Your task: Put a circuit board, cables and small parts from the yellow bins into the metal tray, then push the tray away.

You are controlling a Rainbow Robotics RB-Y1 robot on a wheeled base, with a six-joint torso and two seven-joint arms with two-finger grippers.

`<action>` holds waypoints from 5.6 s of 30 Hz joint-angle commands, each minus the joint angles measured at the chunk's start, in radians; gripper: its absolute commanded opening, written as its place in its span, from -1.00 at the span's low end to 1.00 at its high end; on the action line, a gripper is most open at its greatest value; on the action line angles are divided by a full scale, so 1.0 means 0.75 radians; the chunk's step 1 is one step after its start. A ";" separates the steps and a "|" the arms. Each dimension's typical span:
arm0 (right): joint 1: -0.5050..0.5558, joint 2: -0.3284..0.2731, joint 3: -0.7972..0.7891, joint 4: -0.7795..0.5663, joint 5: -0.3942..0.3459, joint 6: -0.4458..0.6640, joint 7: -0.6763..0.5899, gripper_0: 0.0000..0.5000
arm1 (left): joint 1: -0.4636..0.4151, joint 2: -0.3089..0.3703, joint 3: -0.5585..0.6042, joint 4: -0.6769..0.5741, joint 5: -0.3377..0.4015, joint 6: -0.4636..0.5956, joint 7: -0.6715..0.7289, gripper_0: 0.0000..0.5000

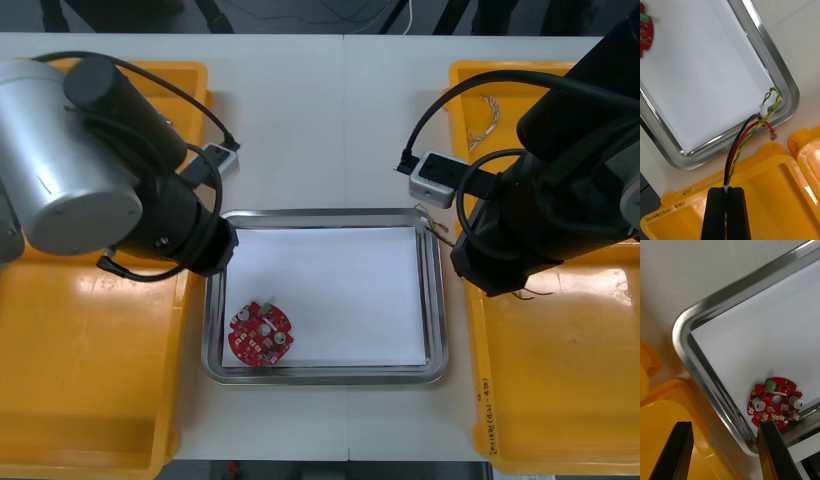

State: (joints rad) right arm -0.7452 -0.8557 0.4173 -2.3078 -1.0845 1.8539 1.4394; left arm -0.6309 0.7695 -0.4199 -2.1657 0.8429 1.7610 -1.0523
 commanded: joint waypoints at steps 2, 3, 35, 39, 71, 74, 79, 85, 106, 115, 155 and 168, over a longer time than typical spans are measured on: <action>-0.054 0.143 0.039 -0.032 0.053 -0.011 0.098 -1.00 | -0.051 -0.008 0.208 -0.049 0.066 0.153 -0.025 1.00; -0.054 0.163 0.049 -0.032 0.067 -0.013 0.110 -1.00 | -0.055 -0.001 0.235 -0.047 0.069 0.180 -0.043 1.00; -0.011 0.403 0.521 0.222 0.628 -0.171 0.799 -1.00 | -0.087 0.080 0.629 0.417 -0.091 0.212 -0.464 1.00; 0.036 0.374 0.540 0.265 0.646 -0.277 0.799 -1.00 | -0.112 0.080 0.629 0.476 -0.128 0.212 -0.470 1.00; 0.124 0.441 0.708 0.416 0.747 -0.267 0.664 -1.00 | -0.280 0.072 0.419 1.090 -0.034 -0.522 -1.162 1.00; 0.124 0.452 0.708 0.430 0.753 -0.267 0.654 -1.00 | -0.278 0.074 0.366 1.090 -0.032 -0.593 -1.178 1.00; 0.124 0.462 0.708 0.433 0.765 -0.267 0.627 -1.00 | -0.278 0.072 0.271 1.090 -0.007 -0.747 -1.176 1.00; 0.124 0.472 0.708 0.430 0.783 -0.267 0.607 0.10 | -0.278 0.072 0.231 1.102 0.021 -0.826 -1.186 1.00; 0.067 0.495 0.517 0.304 0.710 -0.036 0.529 1.00 | -0.280 0.058 0.108 1.397 0.195 -1.231 -1.524 1.00; -0.013 0.497 0.241 0.259 0.511 0.088 0.484 1.00 | -0.278 0.058 0.077 1.415 0.240 -1.260 -1.526 1.00; -0.160 0.096 -0.407 0.439 0.358 0.088 -0.391 1.00 | -0.278 0.052 -0.035 1.548 0.525 -1.419 -1.561 1.00; -0.160 0.098 -0.528 0.684 0.530 0.088 -0.402 1.00 | -0.278 0.054 -0.033 1.560 0.555 -1.409 -1.583 -1.00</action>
State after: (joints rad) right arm -0.8265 -0.7571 0.0624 -1.8239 -0.7123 1.9167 1.1522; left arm -0.8006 0.7823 -0.4380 -0.9956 1.2458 0.7045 -2.2054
